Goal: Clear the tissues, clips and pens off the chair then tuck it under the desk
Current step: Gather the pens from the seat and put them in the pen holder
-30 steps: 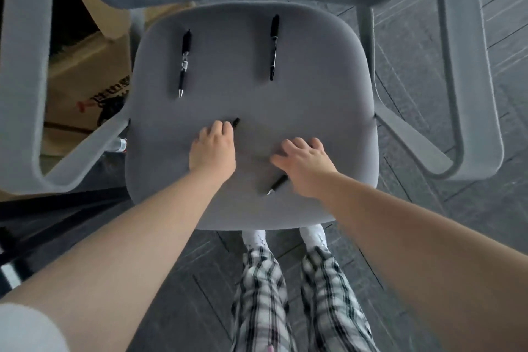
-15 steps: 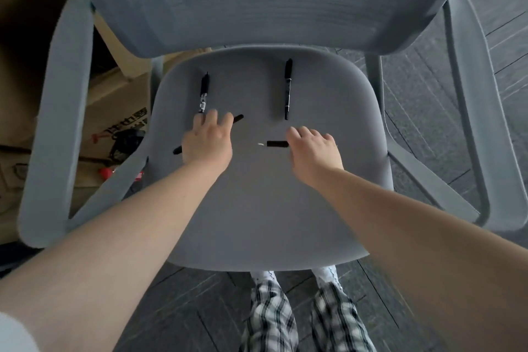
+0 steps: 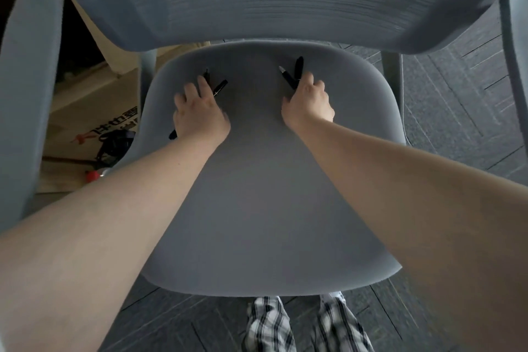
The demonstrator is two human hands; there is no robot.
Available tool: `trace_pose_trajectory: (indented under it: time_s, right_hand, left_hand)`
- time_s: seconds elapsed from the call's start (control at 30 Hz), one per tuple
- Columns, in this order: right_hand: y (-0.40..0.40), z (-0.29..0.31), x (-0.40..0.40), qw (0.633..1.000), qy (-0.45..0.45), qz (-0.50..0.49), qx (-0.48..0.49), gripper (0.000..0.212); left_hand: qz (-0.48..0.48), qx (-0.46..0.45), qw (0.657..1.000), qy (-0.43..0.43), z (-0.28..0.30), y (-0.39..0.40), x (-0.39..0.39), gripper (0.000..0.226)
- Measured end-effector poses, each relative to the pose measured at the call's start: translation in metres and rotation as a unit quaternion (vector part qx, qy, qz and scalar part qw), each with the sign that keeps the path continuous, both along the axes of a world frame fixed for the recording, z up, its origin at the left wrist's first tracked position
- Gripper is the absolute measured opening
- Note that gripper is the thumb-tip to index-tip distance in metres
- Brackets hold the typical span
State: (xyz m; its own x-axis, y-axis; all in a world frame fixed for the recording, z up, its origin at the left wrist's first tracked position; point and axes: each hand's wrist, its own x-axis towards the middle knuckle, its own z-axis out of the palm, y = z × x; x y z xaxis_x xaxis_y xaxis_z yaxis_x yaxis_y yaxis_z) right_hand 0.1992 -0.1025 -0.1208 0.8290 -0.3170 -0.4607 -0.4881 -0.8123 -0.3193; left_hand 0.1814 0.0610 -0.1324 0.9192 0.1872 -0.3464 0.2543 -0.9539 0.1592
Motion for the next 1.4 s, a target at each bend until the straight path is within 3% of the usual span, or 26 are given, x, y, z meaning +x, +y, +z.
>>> trace_pose_trajectory:
  time_s: [0.2,0.37,0.53,0.67,0.93,1.07,1.2,1.4]
  right_hand:
    - [0.001,-0.001,-0.010,0.999,0.038,0.030,-0.005,0.044]
    - [-0.004,0.008,-0.044,0.988,0.088,0.124,-0.035,0.030]
    - [-0.016,0.029,-0.075,0.956,0.137,0.255,-0.051,0.028]
    - [-0.029,0.057,-0.095,0.941,0.143,0.301,-0.056,0.023]
    - [-0.030,0.140,-0.122,0.926,0.076,0.369,-0.036,0.016]
    - [-0.019,0.190,-0.140,0.909,0.055,0.414,-0.004,0.014]
    - [-0.001,0.227,-0.161,0.874,0.037,0.485,0.009,0.014]
    - [0.044,0.267,-0.201,0.818,0.017,0.575,0.004,0.012]
  left_hand:
    - [-0.019,-0.018,0.999,0.029,0.000,-0.005,-0.007,0.049]
    - [-0.032,-0.043,0.997,0.064,0.007,-0.008,-0.036,0.030]
    - [-0.045,-0.007,0.987,0.151,0.031,-0.008,-0.078,0.029]
    - [-0.062,0.006,0.979,0.194,0.058,-0.008,-0.113,0.032]
    - [-0.033,0.017,0.992,0.119,0.145,0.001,-0.173,0.013]
    - [0.018,-0.001,0.998,0.054,0.199,0.004,-0.209,0.019]
    - [0.070,-0.012,0.997,0.037,0.237,0.007,-0.254,0.012]
    - [0.127,0.019,0.991,0.046,0.277,0.028,-0.336,0.021]
